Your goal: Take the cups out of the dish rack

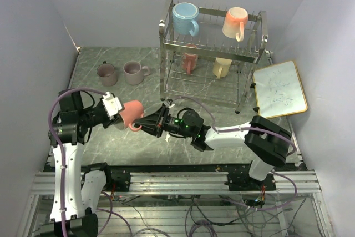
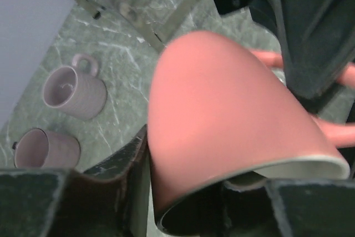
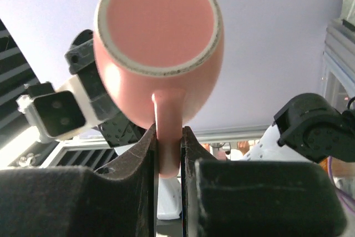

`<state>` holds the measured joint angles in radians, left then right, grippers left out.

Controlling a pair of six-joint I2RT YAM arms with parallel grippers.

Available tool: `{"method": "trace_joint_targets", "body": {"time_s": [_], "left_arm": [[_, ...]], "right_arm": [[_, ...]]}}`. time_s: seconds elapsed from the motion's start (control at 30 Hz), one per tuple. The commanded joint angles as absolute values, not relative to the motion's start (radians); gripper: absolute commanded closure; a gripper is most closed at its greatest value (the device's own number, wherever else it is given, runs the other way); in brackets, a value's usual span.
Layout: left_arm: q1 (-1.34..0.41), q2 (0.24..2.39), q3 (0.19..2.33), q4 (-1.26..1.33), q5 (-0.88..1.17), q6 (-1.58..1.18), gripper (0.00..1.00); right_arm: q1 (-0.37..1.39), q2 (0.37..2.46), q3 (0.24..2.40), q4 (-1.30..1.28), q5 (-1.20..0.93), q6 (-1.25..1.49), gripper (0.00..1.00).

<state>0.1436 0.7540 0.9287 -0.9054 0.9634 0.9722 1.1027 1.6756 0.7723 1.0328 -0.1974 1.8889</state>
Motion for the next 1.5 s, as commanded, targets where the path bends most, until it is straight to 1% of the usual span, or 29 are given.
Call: {"method": "trace_joint_targets", "body": {"time_s": [0.0,0.03,0.07,0.1,0.13,0.2,0.27,0.37,0.43,0.57,0.73,0.87,1.0,1.2,1.47], "left_arm": [[0.139,0.740,0.915,-0.843,0.980,0.887,0.76],[0.139,0.742,0.915,-0.843,0.972,0.886,0.84],[0.138,0.745,0.916,-0.849,0.961,0.892,0.91],[0.139,0.752,0.919,-0.858,0.950,0.897,0.93],[0.138,0.760,0.922,-0.867,0.937,0.895,0.93],[0.138,0.781,0.930,-0.881,0.902,0.873,0.93],[0.139,0.813,0.940,-0.871,0.820,0.807,0.93],[0.139,0.878,0.964,-0.903,0.675,0.792,0.93],[0.140,0.923,0.983,-0.906,0.545,0.759,0.93],[0.141,1.030,1.030,-0.938,0.307,0.728,0.93],[0.143,1.180,1.087,-0.953,0.109,0.683,0.93],[0.145,1.324,1.128,-0.935,0.036,0.637,0.93],[0.149,1.485,1.188,-0.933,-0.025,0.596,0.93],[0.179,1.623,1.240,-0.901,-0.034,0.569,0.93],[0.199,1.746,1.297,-0.863,-0.081,0.564,0.93]], "right_arm": [[1.123,1.680,0.829,1.207,-0.221,1.909,1.00],[1.123,1.679,0.823,1.203,-0.214,1.907,1.00],[1.123,1.676,0.816,1.196,-0.210,1.900,1.00],[1.123,1.671,0.810,1.183,-0.207,1.892,1.00],[1.122,1.664,0.804,1.171,-0.203,1.887,0.99],[1.115,1.650,0.789,1.137,-0.196,1.869,0.89],[1.100,1.629,0.776,1.079,-0.196,1.840,0.75],[1.064,1.578,0.752,0.952,-0.197,1.757,0.58],[1.030,1.528,0.741,0.820,-0.205,1.687,0.51],[0.955,1.388,0.696,0.576,-0.171,1.562,0.43],[0.852,1.233,0.692,0.280,-0.073,1.366,0.38],[0.808,1.168,0.758,0.040,0.052,1.180,0.35],[0.795,1.151,0.831,-0.111,0.224,1.011,0.29],[0.790,1.150,0.883,-0.197,0.399,0.855,0.25],[0.771,1.153,0.871,-0.205,0.462,0.799,0.25]]}}
